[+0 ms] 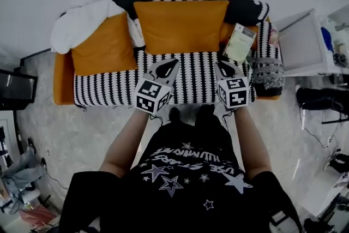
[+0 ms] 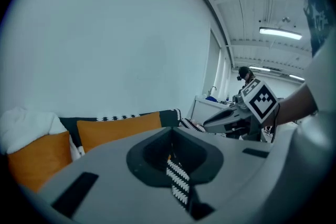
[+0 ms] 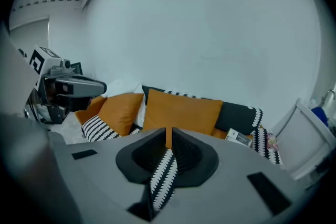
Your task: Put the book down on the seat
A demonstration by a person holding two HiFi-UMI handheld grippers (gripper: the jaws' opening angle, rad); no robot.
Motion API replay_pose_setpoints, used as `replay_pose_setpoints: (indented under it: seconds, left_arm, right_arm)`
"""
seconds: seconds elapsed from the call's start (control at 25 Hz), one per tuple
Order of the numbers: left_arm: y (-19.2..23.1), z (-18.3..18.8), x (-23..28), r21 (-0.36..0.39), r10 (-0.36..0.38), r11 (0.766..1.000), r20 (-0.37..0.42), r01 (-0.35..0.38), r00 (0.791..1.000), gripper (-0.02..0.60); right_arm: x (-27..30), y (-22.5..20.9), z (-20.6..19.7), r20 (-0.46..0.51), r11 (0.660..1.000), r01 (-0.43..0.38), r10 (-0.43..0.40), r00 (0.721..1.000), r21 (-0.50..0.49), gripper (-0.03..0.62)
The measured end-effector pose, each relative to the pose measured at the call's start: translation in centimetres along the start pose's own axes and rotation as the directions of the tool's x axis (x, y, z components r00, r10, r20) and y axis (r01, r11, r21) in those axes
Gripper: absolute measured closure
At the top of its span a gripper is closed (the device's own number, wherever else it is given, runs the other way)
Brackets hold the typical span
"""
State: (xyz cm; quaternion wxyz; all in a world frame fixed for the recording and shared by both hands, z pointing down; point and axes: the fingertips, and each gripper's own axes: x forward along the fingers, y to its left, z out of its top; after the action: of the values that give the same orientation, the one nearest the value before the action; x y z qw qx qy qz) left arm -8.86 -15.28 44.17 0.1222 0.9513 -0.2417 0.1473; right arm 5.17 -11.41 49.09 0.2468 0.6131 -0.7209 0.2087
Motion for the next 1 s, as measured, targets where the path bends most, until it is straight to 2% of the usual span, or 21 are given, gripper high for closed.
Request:
replay_pose_setpoints:
  seconds: [0.32, 0.52, 0.8, 1.0]
  left_arm:
    - [-1.1, -1.5, -0.4, -0.036, -0.008, 0.999, -0.008, 0.008, 1.000, 0.574]
    - [-3.1, -2.4, -0.3, -0.023, -0.011, 1.000, -0.029, 0.011, 1.000, 0.574]
    - [-7.7, -3.7, -2.3, -0.022, 0.009, 1.000, -0.045, -0.010, 0.999, 0.574]
    - [-10.0, -4.5, -3.8, -0.028, 0.038, 0.999, -0.041, -0.039, 0.998, 0.574]
  right_arm:
    - [-1.6, 0.9, -1.0, 0.026, 0.997, -0.042, 0.041, 0.999, 0.061, 0.556]
    - [-2.4, 1.7, -1.5, 0.049, 0.993, -0.083, 0.079, 0.996, 0.081, 0.559]
    - [-6.5, 3.4, -3.9, 0.057, 0.988, -0.145, 0.142, 0.988, 0.052, 0.559]
    - [-9.7, 3.6, -5.4, 0.075, 0.988, -0.152, 0.149, 0.986, 0.026, 0.559]
